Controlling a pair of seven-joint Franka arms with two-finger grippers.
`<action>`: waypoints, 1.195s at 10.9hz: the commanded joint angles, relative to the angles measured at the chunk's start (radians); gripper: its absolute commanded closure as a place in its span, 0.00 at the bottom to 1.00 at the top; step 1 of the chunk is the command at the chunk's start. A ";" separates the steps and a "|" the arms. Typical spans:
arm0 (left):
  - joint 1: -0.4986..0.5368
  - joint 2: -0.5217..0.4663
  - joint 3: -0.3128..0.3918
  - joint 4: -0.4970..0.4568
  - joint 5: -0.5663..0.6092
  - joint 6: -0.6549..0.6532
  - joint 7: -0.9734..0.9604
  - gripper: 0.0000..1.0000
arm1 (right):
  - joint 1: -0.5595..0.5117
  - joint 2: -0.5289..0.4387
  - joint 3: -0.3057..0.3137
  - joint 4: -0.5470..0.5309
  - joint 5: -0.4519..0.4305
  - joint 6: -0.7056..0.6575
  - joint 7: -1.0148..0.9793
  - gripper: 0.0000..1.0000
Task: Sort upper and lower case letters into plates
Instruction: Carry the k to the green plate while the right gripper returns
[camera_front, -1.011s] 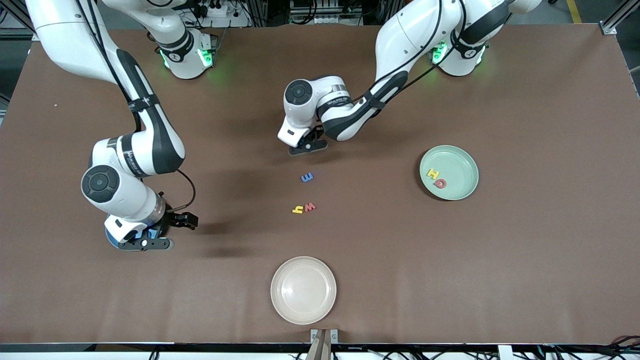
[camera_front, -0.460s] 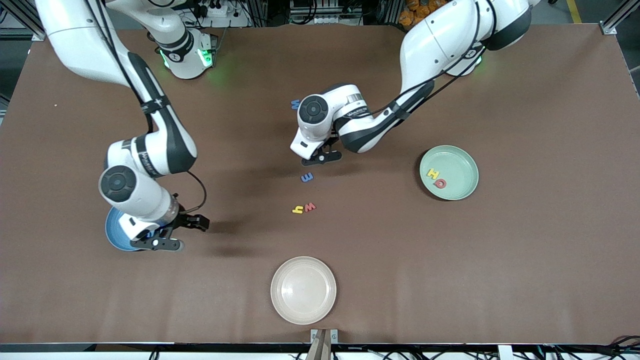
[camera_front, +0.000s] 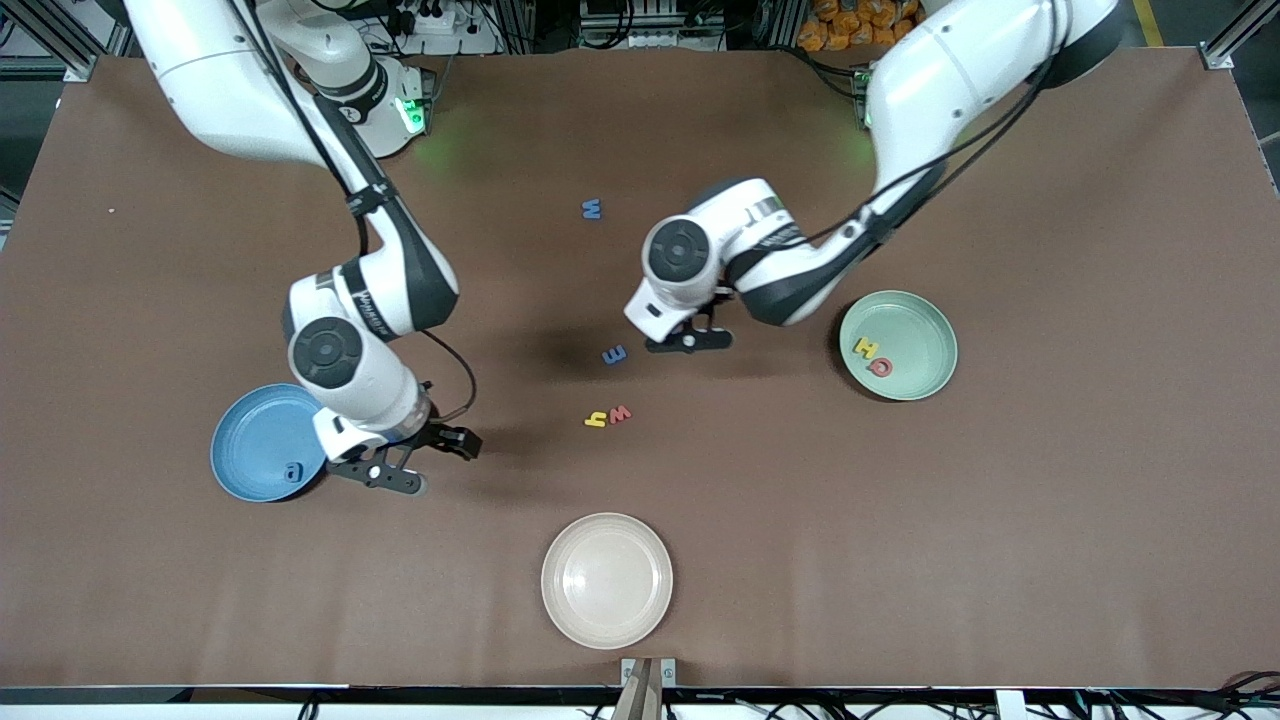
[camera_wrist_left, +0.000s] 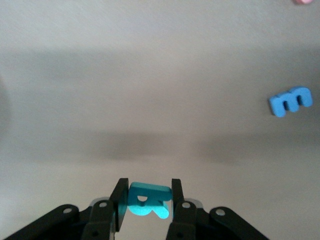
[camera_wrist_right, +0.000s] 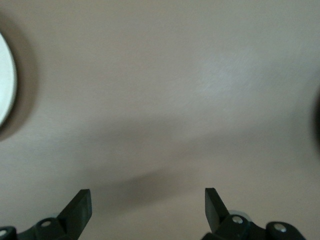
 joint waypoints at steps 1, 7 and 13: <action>0.089 -0.157 0.010 -0.132 -0.090 -0.002 0.183 0.95 | 0.028 0.053 -0.006 0.054 -0.010 -0.004 0.187 0.00; 0.347 -0.317 0.004 -0.324 -0.101 0.019 0.623 0.94 | 0.175 0.103 -0.075 0.056 -0.008 0.045 0.713 0.00; 0.417 -0.411 0.241 -0.522 -0.089 0.211 1.108 0.93 | 0.236 0.234 -0.078 0.196 0.100 0.067 1.048 0.00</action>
